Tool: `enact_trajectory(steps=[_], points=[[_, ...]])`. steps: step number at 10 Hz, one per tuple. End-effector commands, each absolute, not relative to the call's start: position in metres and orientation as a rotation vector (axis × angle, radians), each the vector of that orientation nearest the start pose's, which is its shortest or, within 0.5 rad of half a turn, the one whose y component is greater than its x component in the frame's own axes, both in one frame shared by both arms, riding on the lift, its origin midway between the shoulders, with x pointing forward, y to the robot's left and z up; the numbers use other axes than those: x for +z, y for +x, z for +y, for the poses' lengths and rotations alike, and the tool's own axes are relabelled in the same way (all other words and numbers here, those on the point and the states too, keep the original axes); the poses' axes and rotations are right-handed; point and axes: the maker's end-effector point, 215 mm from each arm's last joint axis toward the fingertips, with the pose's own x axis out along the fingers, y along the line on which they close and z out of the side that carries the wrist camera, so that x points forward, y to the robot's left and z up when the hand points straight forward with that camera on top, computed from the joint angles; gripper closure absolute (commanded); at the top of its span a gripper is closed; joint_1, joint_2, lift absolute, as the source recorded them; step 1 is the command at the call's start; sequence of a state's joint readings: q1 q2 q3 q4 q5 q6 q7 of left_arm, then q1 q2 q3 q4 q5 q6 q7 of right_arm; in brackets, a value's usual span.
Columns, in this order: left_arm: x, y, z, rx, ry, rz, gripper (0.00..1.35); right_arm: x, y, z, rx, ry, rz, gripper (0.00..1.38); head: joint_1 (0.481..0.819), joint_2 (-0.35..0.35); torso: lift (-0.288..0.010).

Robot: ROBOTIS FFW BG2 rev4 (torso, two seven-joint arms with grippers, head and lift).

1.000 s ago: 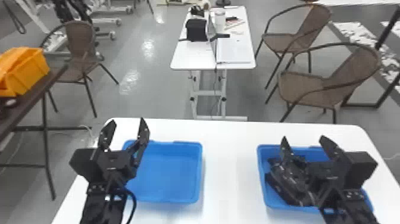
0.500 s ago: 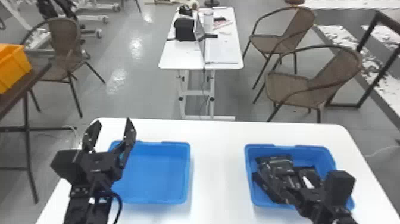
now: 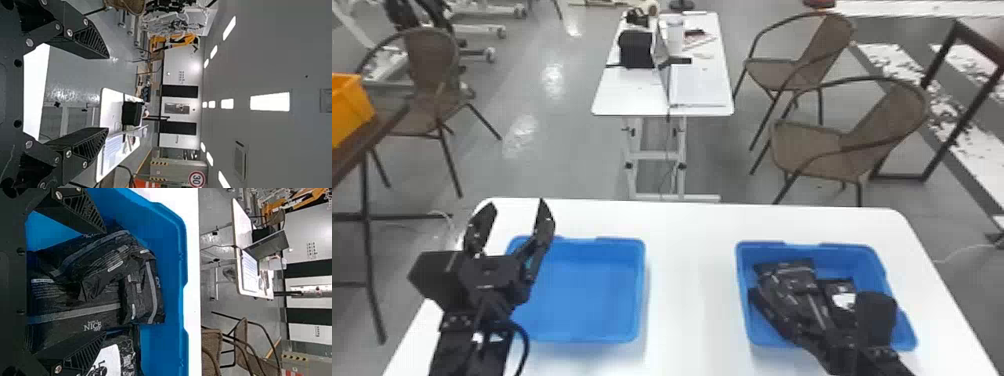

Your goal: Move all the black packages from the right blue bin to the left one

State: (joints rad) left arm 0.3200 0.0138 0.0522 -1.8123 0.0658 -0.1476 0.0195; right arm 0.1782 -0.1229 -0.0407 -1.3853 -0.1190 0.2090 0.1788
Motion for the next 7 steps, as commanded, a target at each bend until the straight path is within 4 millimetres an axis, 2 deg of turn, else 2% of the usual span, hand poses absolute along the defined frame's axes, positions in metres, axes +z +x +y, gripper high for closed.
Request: enact_trajectory(steps=[1,3,6,7], points=[[-0.338,0.495,0.267,0.070,-0.034,-0.069,0.41,-0.590,0.471,-0.268,0.116,0.032,0.574,0.10,0.695,0.001,0.000],[-0.337,0.496,0.266,0.067,-0.035,-0.071,0.41,-0.590,0.481,-0.269,0.128,-0.005,0.582,0.11,0.695,0.000,0.000],[-0.337,0.496,0.266,0.069,-0.036,-0.069,0.41,-0.605,0.478,-0.268,0.128,-0.007,0.643,0.22,0.695,-0.004,0.000],[-0.337,0.496,0.266,0.069,-0.036,-0.069,0.41,-0.609,0.481,-0.260,0.170,0.015,0.669,0.57,0.695,-0.003,0.000]])
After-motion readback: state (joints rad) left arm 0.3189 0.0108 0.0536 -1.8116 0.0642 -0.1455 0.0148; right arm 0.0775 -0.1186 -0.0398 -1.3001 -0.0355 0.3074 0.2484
